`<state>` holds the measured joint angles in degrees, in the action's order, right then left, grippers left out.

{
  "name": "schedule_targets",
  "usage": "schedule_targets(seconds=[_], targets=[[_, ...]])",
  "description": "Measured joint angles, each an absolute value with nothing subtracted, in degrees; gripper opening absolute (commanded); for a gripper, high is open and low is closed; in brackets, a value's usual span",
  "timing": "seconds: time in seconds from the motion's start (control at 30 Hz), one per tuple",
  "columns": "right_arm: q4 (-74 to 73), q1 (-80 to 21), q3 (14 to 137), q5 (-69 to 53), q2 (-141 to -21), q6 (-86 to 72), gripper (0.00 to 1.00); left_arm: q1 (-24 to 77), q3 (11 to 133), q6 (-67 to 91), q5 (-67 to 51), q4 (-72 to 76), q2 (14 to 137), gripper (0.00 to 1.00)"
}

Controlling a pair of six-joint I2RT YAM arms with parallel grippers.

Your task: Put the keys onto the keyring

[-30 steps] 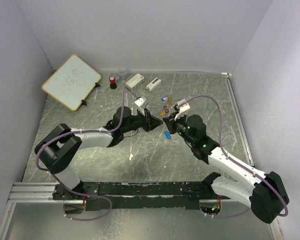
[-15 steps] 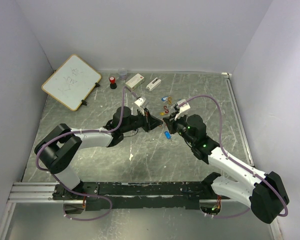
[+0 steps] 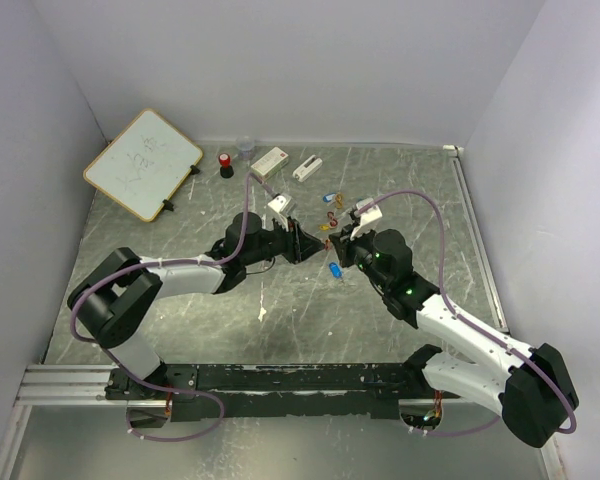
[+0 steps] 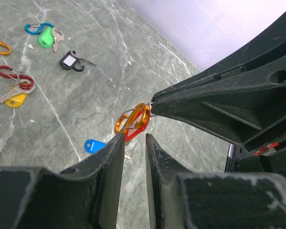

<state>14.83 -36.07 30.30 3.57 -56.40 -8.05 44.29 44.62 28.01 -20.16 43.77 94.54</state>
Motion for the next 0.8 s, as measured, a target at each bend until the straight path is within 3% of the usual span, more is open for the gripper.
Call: schedule_targets(seconds=[0.27, 0.6, 0.73, 0.8], targets=[[14.3, -36.1, 30.3, 5.5, -56.5, -8.1, 0.00, 44.1, 44.6, 27.8, -19.5, 43.3, 93.3, 0.38], [8.2, -36.1, 35.1, 17.0, -61.5, -11.7, 0.00, 42.8, 42.9, 29.2, -7.0, 34.8, 85.8, 0.70], [7.2, -36.1, 36.6, 18.5, -64.5, -12.7, 0.00, 42.0, 40.3, 30.1, -1.8, 31.0, 80.8, 0.98], [7.2, -36.1, 38.0, 18.4, -67.1, -12.9, 0.00, 41.3, 39.4, 30.8, 0.3, 28.8, 78.7, 1.00]])
